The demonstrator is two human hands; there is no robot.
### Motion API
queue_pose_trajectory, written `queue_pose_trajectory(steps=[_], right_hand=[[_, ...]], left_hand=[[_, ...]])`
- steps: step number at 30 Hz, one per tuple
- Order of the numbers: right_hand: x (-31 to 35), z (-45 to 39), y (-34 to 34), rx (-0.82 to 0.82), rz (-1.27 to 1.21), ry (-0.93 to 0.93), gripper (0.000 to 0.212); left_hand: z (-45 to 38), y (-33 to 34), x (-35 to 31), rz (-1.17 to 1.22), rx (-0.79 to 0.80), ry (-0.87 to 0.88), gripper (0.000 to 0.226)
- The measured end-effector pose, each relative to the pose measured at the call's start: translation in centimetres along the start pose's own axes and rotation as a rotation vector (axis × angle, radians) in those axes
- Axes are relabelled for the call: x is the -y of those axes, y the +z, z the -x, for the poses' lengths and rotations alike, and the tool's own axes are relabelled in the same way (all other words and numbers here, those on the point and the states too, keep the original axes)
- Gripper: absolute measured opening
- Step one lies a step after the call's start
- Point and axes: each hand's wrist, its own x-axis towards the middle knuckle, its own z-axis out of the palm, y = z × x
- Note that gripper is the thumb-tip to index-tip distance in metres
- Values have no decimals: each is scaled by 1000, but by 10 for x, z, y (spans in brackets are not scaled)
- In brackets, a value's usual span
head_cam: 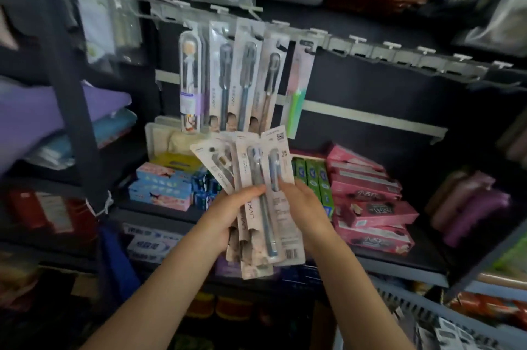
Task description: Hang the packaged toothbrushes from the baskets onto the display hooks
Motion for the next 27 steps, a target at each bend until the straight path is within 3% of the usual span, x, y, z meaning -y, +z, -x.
queue_pose_trajectory(steps=[3,7,10,13,16,19,23,27], right_hand=[[20,-11,13,-2,-47,-32,55],[44,-25,21,7,-153,-130,36],[64,-31,27,44,-264,-193,36],[82,-34,29,73,-278,-125,32],[94,-35,31,63,-209,8,52],[100,-36,43,54,-152,1,59],[105,-42,56,46,-104,-19,58],[114,-47,62,41,-210,-39,47]], left_hand=[[-7,-14,-23,52,-12,57,31],[-18,-30,-53,116,-10,120,44],[-19,-38,-76,105,-6,190,41],[-18,-42,-91,102,9,257,30],[-15,-46,-99,116,-3,289,24],[-15,-53,-101,110,-22,300,30],[-14,-60,-104,88,-35,310,37],[-11,-63,-110,65,-1,357,33]])
